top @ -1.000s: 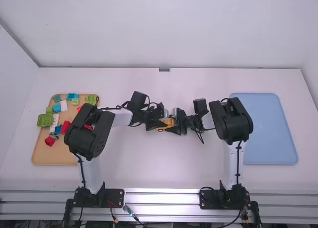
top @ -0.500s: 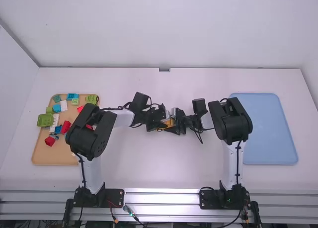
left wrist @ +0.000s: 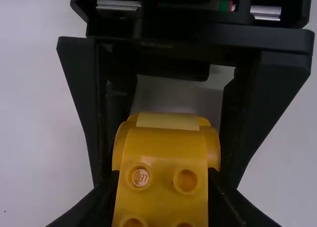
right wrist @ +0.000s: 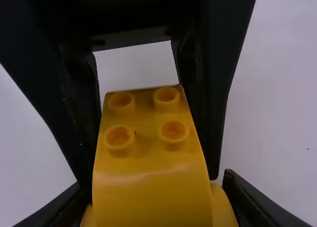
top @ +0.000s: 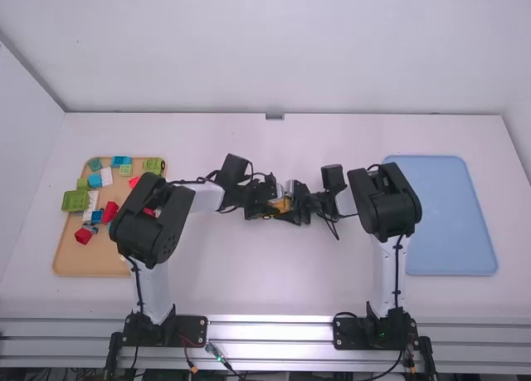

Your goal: Assemble lego blocks to make yellow taxi

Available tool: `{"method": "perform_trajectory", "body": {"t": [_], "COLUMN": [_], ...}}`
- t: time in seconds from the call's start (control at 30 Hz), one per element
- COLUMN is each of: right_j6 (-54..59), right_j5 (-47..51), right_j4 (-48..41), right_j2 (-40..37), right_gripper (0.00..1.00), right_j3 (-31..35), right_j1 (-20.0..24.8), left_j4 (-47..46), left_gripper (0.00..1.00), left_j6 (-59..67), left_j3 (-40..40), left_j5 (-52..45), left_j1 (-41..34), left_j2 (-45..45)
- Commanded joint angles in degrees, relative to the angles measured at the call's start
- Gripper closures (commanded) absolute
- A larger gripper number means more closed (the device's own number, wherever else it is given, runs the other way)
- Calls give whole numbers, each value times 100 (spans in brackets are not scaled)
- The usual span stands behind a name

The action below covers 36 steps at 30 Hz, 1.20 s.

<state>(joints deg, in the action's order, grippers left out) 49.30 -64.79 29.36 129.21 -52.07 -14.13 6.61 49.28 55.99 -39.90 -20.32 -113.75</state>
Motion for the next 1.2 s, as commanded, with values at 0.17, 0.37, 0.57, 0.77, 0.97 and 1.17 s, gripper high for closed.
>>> {"method": "perform_trajectory", "body": {"t": [0.17, 0.37, 0.57, 0.77, 0.97, 1.17], "right_j6": [-149, -149, -149, -149, -149, -623], "right_j5": [481, 481, 487, 485, 481, 487], "right_j4": [-136, -136, -136, -133, -131, -136], "right_j2": [79, 79, 79, 79, 79, 63], "right_gripper": [44, 44, 44, 43, 44, 44], "right_j3": [-42, -42, -42, -42, -72, -400], "right_j1": [-20, -17, -17, -17, -17, 13], "left_j4": [-208, -240, -378, -946, -1123, -741], "left_gripper": [53, 53, 53, 25, 1, 1], "left_j6": [-85, 146, 157, 859, 437, -815], "left_j3": [-157, -157, -157, -157, -157, -173], "left_j5": [125, -402, -826, -1641, -2275, -2804], "left_j1": [166, 463, 778, 1309, 2201, 3150], "left_j2": [205, 409, 549, 920, 1292, 1392]}}
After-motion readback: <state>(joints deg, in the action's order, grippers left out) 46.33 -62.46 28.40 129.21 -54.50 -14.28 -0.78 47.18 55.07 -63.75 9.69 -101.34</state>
